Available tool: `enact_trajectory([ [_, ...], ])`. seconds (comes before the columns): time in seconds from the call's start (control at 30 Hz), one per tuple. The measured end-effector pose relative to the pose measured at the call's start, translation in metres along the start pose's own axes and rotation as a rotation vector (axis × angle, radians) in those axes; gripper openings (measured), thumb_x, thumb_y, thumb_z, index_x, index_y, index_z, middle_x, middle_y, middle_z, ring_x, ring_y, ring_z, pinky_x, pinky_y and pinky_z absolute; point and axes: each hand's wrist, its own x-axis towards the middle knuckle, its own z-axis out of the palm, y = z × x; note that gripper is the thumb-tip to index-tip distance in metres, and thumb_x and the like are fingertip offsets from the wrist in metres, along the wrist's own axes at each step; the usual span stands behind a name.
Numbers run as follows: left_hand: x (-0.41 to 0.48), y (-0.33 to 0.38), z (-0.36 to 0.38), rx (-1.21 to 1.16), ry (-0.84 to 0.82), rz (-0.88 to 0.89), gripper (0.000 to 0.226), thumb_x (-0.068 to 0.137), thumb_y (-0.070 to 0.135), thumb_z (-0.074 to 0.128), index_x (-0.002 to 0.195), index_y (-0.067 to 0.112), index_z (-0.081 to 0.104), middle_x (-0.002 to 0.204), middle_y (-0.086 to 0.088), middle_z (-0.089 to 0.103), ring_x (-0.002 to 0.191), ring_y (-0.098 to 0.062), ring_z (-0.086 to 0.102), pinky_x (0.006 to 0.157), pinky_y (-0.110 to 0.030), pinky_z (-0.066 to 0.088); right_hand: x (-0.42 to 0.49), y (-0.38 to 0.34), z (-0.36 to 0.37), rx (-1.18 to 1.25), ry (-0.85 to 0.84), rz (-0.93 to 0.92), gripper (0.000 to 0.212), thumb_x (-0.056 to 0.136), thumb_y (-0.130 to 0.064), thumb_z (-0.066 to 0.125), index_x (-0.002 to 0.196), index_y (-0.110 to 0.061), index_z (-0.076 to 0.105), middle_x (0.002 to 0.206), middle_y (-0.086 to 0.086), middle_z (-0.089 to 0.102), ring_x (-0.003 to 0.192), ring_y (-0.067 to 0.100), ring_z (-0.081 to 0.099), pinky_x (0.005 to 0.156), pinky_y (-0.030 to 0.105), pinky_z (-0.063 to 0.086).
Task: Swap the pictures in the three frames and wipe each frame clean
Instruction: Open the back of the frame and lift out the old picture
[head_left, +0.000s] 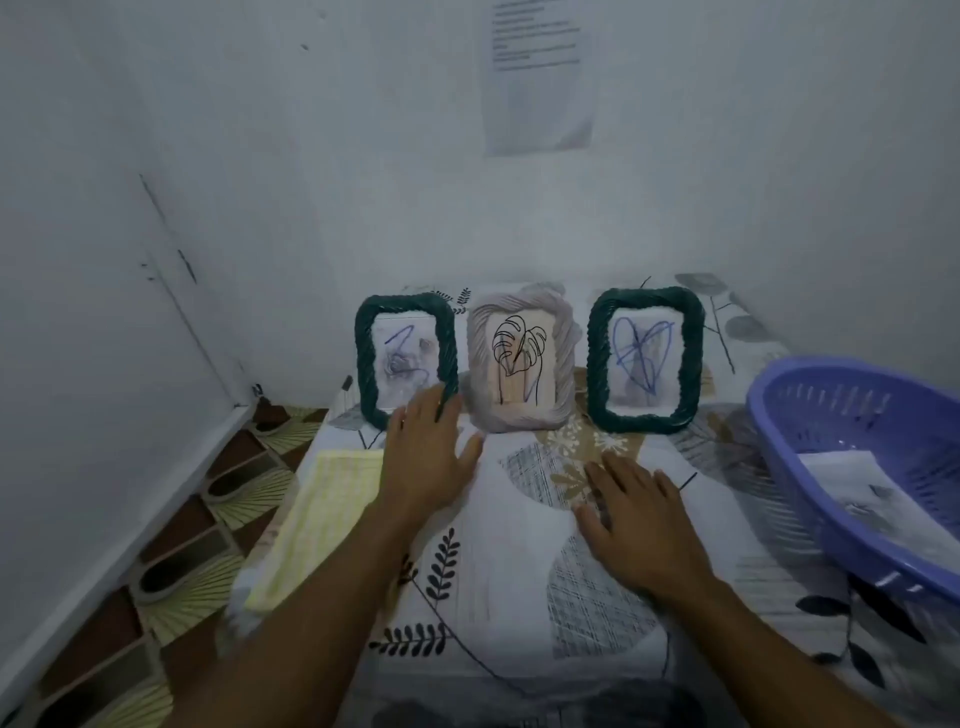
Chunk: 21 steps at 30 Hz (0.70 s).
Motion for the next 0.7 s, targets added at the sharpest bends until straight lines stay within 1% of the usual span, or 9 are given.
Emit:
enact_trajectory([
  [0.13, 0.060, -0.019, -0.019, 0.084, 0.119, -0.001, 0.062, 0.088, 0.044, 0.048, 0.139, 0.012, 0.036, 0.153, -0.016, 0.028, 0.141, -0.035, 0.025, 0.114, -0.054, 0.021, 0.001, 0.004, -0.001, -0.019, 0.030, -0.007, 0.068, 0.091, -0.058, 0.017, 0.151, -0.026, 0.024, 0.160, 0.000, 0.019, 0.147, 0.016, 0.015, 0.121, 0.043, 0.007],
  [0.2, 0.081, -0.023, -0.025, 0.118, 0.106, -0.026, 0.067, 0.089, 0.043, 0.050, 0.144, 0.011, 0.029, 0.157, -0.017, 0.019, 0.144, -0.036, 0.016, 0.116, -0.056, 0.015, 0.002, 0.002, 0.001, -0.019, 0.034, -0.015, 0.068, 0.091, -0.059, 0.016, 0.151, -0.027, 0.023, 0.160, -0.001, 0.019, 0.147, 0.016, 0.015, 0.121, 0.043, 0.007],
  [0.27, 0.099, -0.025, -0.029, 0.139, 0.059, -0.049, 0.069, 0.092, 0.044, 0.047, 0.148, 0.011, 0.022, 0.160, -0.013, 0.011, 0.147, -0.035, 0.007, 0.117, -0.056, 0.007, 0.002, 0.003, 0.001, -0.012, 0.040, -0.013, 0.072, 0.089, -0.061, 0.013, 0.151, -0.026, 0.025, 0.160, 0.000, 0.021, 0.147, 0.016, 0.016, 0.121, 0.043, 0.007],
  [0.33, 0.112, -0.028, -0.034, 0.154, 0.006, -0.084, 0.067, 0.095, 0.044, 0.041, 0.150, 0.012, 0.017, 0.161, -0.009, 0.008, 0.147, -0.034, 0.003, 0.116, -0.056, 0.003, 0.002, 0.004, -0.001, -0.006, 0.049, -0.017, 0.079, 0.084, -0.063, 0.006, 0.150, -0.026, 0.027, 0.159, 0.000, 0.023, 0.146, 0.017, 0.019, 0.120, 0.043, 0.009],
  [0.4, 0.119, -0.033, -0.034, 0.142, 0.017, -0.105, 0.060, 0.097, 0.038, 0.038, 0.148, 0.013, 0.020, 0.158, -0.009, 0.016, 0.145, -0.034, 0.009, 0.114, -0.058, 0.007, 0.002, 0.004, 0.000, -0.004, 0.057, -0.024, 0.082, 0.081, -0.064, 0.004, 0.150, -0.026, 0.028, 0.159, 0.001, 0.024, 0.146, 0.018, 0.020, 0.120, 0.044, 0.009],
  [0.47, 0.121, -0.037, -0.037, 0.160, 0.100, -0.083, 0.049, 0.096, 0.029, 0.041, 0.142, 0.014, 0.031, 0.147, -0.009, 0.033, 0.136, -0.035, 0.024, 0.110, -0.058, 0.016, 0.003, 0.004, 0.002, 0.003, 0.063, -0.027, 0.082, 0.081, -0.064, 0.004, 0.149, -0.025, 0.030, 0.158, 0.001, 0.026, 0.146, 0.018, 0.021, 0.120, 0.044, 0.010],
  [0.53, 0.122, -0.038, -0.044, 0.176, 0.202, -0.041, 0.038, 0.096, 0.024, 0.044, 0.133, 0.017, 0.045, 0.132, -0.009, 0.044, 0.126, -0.033, 0.034, 0.106, -0.055, 0.017, 0.004, 0.005, 0.003, 0.004, 0.074, -0.027, 0.081, 0.082, -0.064, 0.006, 0.148, -0.025, 0.032, 0.158, 0.001, 0.027, 0.145, 0.018, 0.022, 0.120, 0.044, 0.011],
  [0.6, 0.120, -0.038, -0.054, 0.158, 0.236, -0.020, 0.029, 0.097, 0.025, 0.044, 0.124, 0.020, 0.052, 0.122, -0.006, 0.047, 0.117, -0.029, 0.042, 0.104, -0.053, 0.017, 0.004, 0.006, 0.003, -0.010, 0.062, -0.025, 0.081, 0.082, -0.064, 0.006, 0.148, -0.026, 0.032, 0.158, 0.001, 0.026, 0.145, 0.017, 0.022, 0.119, 0.044, 0.011],
  [0.7, 0.110, -0.042, -0.071, 0.074, 0.215, 0.042, 0.024, 0.098, 0.027, 0.044, 0.118, 0.019, 0.055, 0.113, -0.004, 0.050, 0.100, -0.025, 0.052, 0.093, -0.046, 0.027, 0.004, 0.006, 0.005, -0.017, 0.054, -0.022, 0.080, 0.082, -0.063, 0.006, 0.148, -0.026, 0.032, 0.158, 0.001, 0.027, 0.145, 0.017, 0.023, 0.119, 0.044, 0.012],
])
